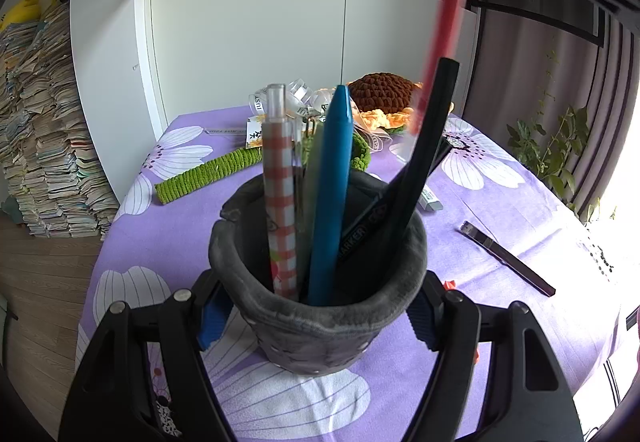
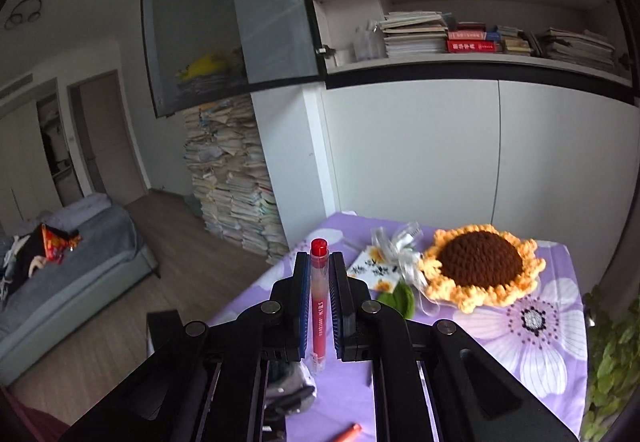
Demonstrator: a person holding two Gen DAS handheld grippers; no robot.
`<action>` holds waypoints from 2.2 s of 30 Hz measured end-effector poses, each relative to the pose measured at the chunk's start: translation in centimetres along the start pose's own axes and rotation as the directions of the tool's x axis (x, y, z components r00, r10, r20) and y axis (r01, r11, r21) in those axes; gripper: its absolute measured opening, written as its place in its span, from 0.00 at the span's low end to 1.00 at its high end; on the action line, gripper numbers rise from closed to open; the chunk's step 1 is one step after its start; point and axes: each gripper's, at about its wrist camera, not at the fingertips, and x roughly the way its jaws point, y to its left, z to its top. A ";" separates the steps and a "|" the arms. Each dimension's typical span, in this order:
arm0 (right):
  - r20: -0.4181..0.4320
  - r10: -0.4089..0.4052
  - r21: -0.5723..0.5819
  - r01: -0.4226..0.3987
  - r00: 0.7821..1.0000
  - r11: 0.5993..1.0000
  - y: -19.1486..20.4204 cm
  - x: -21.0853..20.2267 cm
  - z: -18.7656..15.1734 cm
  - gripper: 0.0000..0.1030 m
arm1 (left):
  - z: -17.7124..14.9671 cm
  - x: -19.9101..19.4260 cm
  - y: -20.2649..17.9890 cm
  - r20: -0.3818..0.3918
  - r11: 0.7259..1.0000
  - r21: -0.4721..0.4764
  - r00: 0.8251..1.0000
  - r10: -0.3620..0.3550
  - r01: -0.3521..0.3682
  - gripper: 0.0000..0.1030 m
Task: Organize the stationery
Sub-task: 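Lift the red pen with the right gripper and drop it into the cup, then move the right gripper to the table and grasp the silver pen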
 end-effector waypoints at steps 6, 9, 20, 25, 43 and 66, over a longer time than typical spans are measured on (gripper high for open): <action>0.004 0.066 0.032 -0.066 0.998 0.997 -0.1 1.4 0.4 0.10 | 0.0 0.0 0.0 -0.001 1.000 -0.004 1.000 -0.004 0.004 0.70; -0.022 0.095 0.046 -0.094 0.995 0.994 -0.1 1.9 0.0 0.10 | 0.0 0.1 0.0 -0.001 1.000 -0.005 1.000 -0.006 0.006 0.70; -0.148 0.083 0.001 -0.084 0.985 0.996 0.7 4.1 -3.0 0.10 | 0.1 0.2 -0.1 -0.001 1.000 -0.002 1.000 -0.002 0.002 0.70; -0.231 0.104 0.026 -0.101 0.968 0.995 0.3 5.4 -4.8 0.10 | 0.1 0.2 -0.1 -0.002 1.000 -0.002 1.000 -0.001 0.001 0.70; -0.284 -0.080 0.127 0.120 0.955 0.985 -7.4 1.2 -6.8 0.53 | 0.1 0.1 0.1 -0.002 1.000 -0.008 1.000 -0.004 0.004 0.71; -0.589 -0.180 0.031 0.244 0.788 0.969 -9.6 8.2 -14.2 0.12 | 0.0 0.3 0.4 -0.010 1.000 -0.013 1.000 -0.011 0.011 0.71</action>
